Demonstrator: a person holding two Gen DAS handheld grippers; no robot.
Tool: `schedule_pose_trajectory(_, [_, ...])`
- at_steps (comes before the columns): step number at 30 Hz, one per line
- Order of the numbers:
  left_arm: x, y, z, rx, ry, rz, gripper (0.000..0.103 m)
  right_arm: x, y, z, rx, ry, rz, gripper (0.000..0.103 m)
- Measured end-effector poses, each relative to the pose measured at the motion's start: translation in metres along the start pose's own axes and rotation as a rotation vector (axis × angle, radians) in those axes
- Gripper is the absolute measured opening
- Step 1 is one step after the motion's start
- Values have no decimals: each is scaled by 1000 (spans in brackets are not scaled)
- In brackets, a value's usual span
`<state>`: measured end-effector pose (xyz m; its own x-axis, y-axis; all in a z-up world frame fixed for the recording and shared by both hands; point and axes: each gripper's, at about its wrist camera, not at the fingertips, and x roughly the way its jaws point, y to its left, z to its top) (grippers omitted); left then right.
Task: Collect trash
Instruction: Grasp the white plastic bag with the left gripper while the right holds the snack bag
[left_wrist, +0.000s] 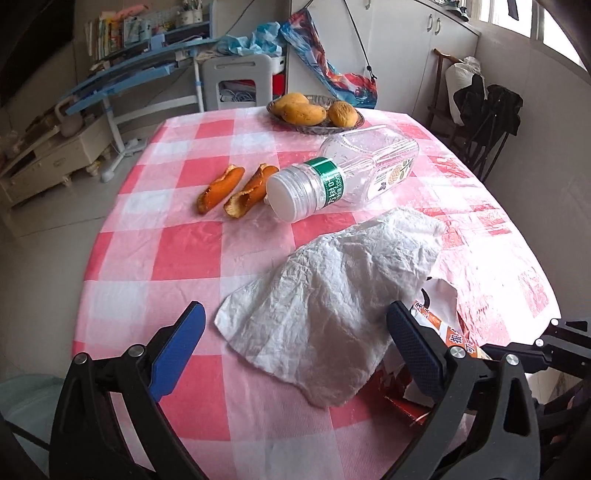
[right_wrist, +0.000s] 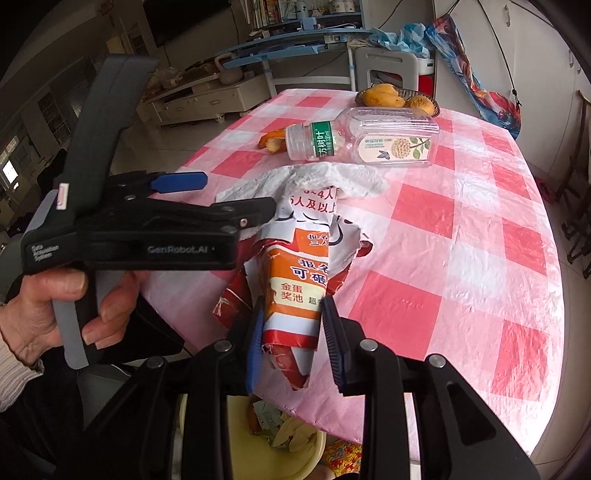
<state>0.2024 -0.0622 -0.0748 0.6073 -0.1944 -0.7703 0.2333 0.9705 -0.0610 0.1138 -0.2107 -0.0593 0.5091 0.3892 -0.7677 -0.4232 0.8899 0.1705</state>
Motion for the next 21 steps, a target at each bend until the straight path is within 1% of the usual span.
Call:
schedule_pose_trajectory(1, [4, 5, 1, -26, 14, -38, 85, 0, -1, 0, 3, -1, 0, 30])
schedule_pose_trajectory(2, [7, 9, 1, -44, 26, -61, 64, 1, -1, 1, 6, -4, -1, 30])
schedule_pose_trajectory(3, [10, 12, 2, -53, 47, -44, 41, 1, -3, 1, 11, -3, -2, 30])
schedule_pose_trajectory(4, [10, 14, 2, -47, 43, -19, 34, 2, -5, 1, 16, 3, -5, 30])
schedule_pose_trajectory(6, [9, 25, 0, -69, 56, -30, 14, 4, -7, 1, 26, 6, -14, 30])
schedule_pose_trajectory(9, [1, 45, -6, -124, 74, -31, 6, 2, -8, 1, 35, -1, -30, 30])
schedule_pose_trajectory(10, [-3, 50, -8, -135, 75, -26, 5, 1, -9, 1, 36, -5, -44, 30])
schedule_pose_trajectory(13, [-16, 58, -17, -146, 81, -3, 5, -2, -15, 1, 62, -11, -63, 31])
schedule_pose_trajectory(15, [-22, 59, -21, -147, 86, 13, 5, -4, -20, 0, 87, -19, -77, 38])
schedule_pose_trajectory(16, [-26, 59, -25, -147, 86, 12, 7, -6, -22, 0, 99, -27, -76, 43])
schedule_pose_trajectory(17, [-29, 58, -27, -143, 87, 5, 18, -7, -24, 1, 107, -36, -71, 46])
schedule_pose_trajectory(18, [-32, 57, -28, -140, 79, 11, 40, -9, -25, 1, 112, -43, -68, 48])
schedule_pose_trajectory(19, [-35, 56, -30, -134, 62, 30, 52, -11, -25, 1, 116, -52, -72, 54])
schedule_pose_trajectory(20, [-40, 53, -30, -117, 27, 59, 68, -12, -25, 3, 117, -61, -76, 60])
schedule_pose_trajectory(21, [-43, 50, -28, -99, 6, 78, 73, -13, -25, 4, 120, -67, -79, 60])
